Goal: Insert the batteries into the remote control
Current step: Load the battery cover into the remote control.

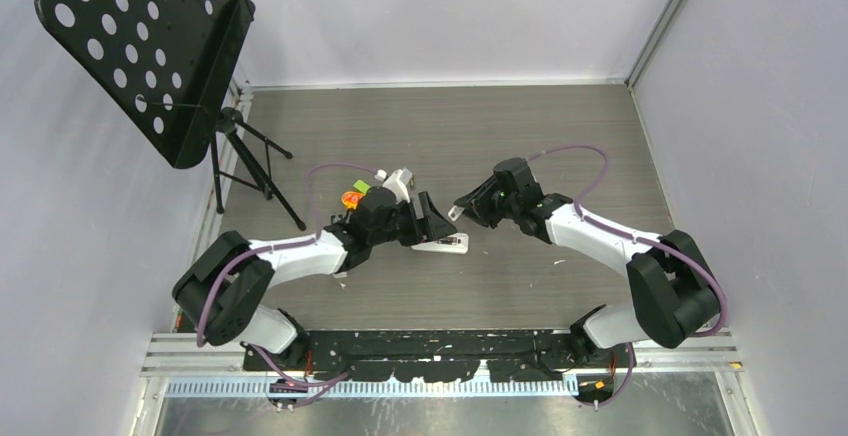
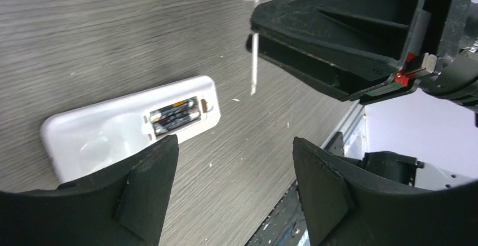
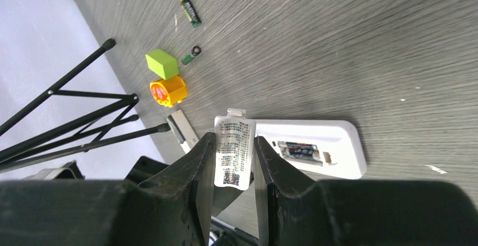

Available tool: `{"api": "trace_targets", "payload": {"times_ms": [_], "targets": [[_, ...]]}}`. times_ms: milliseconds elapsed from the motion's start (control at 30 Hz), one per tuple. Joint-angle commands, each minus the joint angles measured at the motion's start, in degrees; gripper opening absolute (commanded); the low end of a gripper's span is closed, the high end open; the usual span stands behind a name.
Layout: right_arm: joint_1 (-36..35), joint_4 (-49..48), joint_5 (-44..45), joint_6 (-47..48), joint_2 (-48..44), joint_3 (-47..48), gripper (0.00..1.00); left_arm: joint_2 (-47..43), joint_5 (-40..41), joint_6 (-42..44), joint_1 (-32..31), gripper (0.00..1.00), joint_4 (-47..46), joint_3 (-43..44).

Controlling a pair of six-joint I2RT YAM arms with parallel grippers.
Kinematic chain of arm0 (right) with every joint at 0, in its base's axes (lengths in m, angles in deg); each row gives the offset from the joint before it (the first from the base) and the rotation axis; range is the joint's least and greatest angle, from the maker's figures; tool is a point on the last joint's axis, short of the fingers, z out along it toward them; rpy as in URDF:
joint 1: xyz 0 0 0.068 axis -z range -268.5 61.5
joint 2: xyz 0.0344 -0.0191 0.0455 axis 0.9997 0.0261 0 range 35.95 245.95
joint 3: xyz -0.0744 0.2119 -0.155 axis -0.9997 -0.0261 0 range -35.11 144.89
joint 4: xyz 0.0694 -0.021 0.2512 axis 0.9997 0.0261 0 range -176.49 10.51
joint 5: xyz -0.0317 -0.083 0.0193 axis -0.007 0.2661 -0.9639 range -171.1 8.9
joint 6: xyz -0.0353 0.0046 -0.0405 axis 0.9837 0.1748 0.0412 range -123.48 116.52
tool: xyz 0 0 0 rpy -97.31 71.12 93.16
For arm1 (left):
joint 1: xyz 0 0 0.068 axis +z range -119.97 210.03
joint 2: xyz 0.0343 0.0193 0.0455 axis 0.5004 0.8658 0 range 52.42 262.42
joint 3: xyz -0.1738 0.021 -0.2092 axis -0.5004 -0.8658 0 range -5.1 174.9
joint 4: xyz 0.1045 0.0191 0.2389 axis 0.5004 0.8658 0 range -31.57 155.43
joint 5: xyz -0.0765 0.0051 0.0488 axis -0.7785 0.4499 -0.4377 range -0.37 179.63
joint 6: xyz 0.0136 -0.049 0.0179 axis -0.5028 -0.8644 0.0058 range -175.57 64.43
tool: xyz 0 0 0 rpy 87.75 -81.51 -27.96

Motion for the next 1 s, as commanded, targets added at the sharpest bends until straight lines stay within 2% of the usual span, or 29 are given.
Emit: {"api": "trace_targets", "payload": {"times_ms": [0,167,267,467,600,633,700,733,833,900,967], "targets": [[-0.67,-4.67,-3.14,-2.63,-1.40,0.03,0.23,2.24,-4.86,-0.87,-0.10,0.75,-8.93,3.57],[-1.08,-5.43,-5.10,-3.24,-1.01,-0.40,0.23,3.73,-2.85,-1.00,-0.10,0.69,-9.18,4.49],[-1.08,-5.43,-5.94,-3.46,-1.14,-0.74,0.23,4.26,-1.35,-0.64,-0.10,0.61,-7.63,5.39],[-1.08,-5.43,-7.20,-2.24,-1.18,-0.70,0.23,4.64,0.67,-1.95,-0.10,0.40,-6.66,5.28],[-1.05,-5.19,-7.21,-0.73,-1.46,-0.01,0.23,5.38,0.10,-2.21,-0.10,0.20,-6.48,5.73],[-1.08,-4.78,-7.25,-0.45,-1.53,0.23,0.24,5.45,-0.08,-2.21,-0.10,0.12,-6.78,5.63],[-1.08,-3.63,-7.35,1.38,-1.49,0.75,0.31,5.41,-0.46,-1.73,-0.06,0.01,-6.85,5.69],[-0.89,-2.72,-7.45,2.77,-1.41,1.24,0.41,5.47,-0.92,-1.12,0.02,0.00,-6.78,5.67],[-0.12,1.23,-7.45,11.76,-1.64,3.48,0.78,4.86,-3.19,1.15,0.80,0.00,-6.33,5.36],[0.96,2.52,-7.58,18.01,-3.19,3.28,0.85,4.25,-7.52,3.38,2.16,0.00,-6.38,5.05],[1.80,0.45,-10.68,23.94,-5.93,2.00,0.87,3.87,-14.59,4.99,3.83,0.00,-5.84,5.47]]}}
